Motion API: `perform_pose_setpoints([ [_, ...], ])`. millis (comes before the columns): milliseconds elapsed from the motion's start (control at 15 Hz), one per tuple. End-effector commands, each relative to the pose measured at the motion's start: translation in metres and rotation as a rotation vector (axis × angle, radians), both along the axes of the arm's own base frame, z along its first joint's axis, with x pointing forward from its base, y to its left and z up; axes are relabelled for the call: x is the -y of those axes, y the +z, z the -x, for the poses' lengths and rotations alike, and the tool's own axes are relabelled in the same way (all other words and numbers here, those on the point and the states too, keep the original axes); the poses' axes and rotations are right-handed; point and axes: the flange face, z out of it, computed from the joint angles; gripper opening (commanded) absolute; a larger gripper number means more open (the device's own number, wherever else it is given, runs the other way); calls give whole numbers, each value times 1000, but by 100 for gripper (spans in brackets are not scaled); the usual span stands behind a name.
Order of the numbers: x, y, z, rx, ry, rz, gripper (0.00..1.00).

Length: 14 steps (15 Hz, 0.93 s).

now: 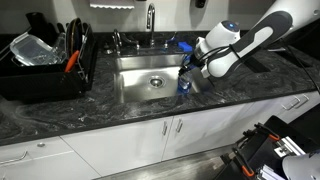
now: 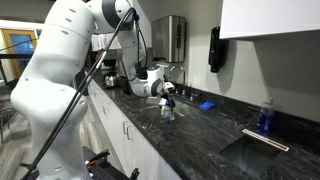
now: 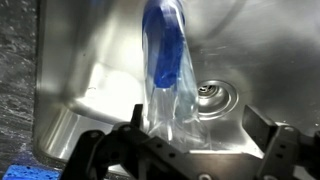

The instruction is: Remove the bottle out of the sink

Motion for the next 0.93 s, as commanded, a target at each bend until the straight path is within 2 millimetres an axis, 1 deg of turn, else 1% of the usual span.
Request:
perform_pose_setpoints([
  [0, 8, -5, -10, 92, -10, -4, 100],
  [67, 10, -4, -11, 116, -16, -4, 100],
  [133, 12, -4, -12, 135, -18, -3, 75],
  [200, 15, -4, -13, 151, -22, 0, 72],
  [267, 17, -4, -14, 157, -26, 2, 67],
  [467, 24, -2, -14, 139, -42, 28, 43],
  [533, 26, -2, -14, 139, -48, 34, 37],
  [600, 27, -2, -14, 139, -50, 42, 32],
  [800, 28, -1, -13, 126, -55, 58, 30],
  [867, 26, 2, -13, 121, -58, 60, 30],
])
